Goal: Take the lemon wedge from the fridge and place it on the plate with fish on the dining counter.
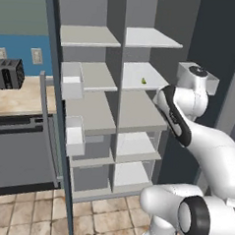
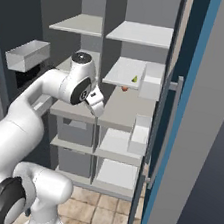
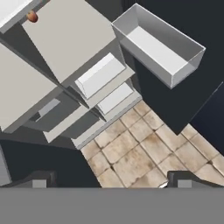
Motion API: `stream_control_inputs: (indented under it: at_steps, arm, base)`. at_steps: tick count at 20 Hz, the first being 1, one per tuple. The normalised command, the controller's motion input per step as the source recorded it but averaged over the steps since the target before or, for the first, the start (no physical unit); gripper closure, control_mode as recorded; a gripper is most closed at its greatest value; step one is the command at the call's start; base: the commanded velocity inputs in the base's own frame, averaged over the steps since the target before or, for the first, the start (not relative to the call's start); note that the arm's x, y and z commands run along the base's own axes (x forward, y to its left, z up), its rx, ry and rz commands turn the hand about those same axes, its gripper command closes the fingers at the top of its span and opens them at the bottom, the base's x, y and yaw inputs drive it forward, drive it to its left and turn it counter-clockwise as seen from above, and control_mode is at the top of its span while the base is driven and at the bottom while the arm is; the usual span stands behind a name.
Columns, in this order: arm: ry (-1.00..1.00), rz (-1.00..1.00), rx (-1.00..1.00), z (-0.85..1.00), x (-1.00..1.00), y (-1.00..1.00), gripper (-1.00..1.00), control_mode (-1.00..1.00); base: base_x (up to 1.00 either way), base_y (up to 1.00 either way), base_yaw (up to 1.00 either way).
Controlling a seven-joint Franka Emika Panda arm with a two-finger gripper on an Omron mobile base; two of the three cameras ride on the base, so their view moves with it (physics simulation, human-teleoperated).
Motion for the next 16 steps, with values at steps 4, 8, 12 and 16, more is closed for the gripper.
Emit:
stream_control_inputs:
  at_steps: [4,8,12,16]
  arm:
    - [-0.01,0.00,0.00,-0.02,0.56,0.00,-1.00,-1.00]
    - [0.00,0.00,0.00,0.00,0.56,0.00,-1.00,-1.00]
    - [0.00,0.00,0.01,0.00,0.29,-0.09,-1.00,-1.00]
    - [0.00,0.17,-0.04,-0.09,-0.96,-0.17,-1.00,-1.00]
  base:
    - [0.00,0.00,0.00]
    - [0.00,0.00,0.00]
    - [0.00,0.00,0.00]
    - [0.00,0.00,0.00]
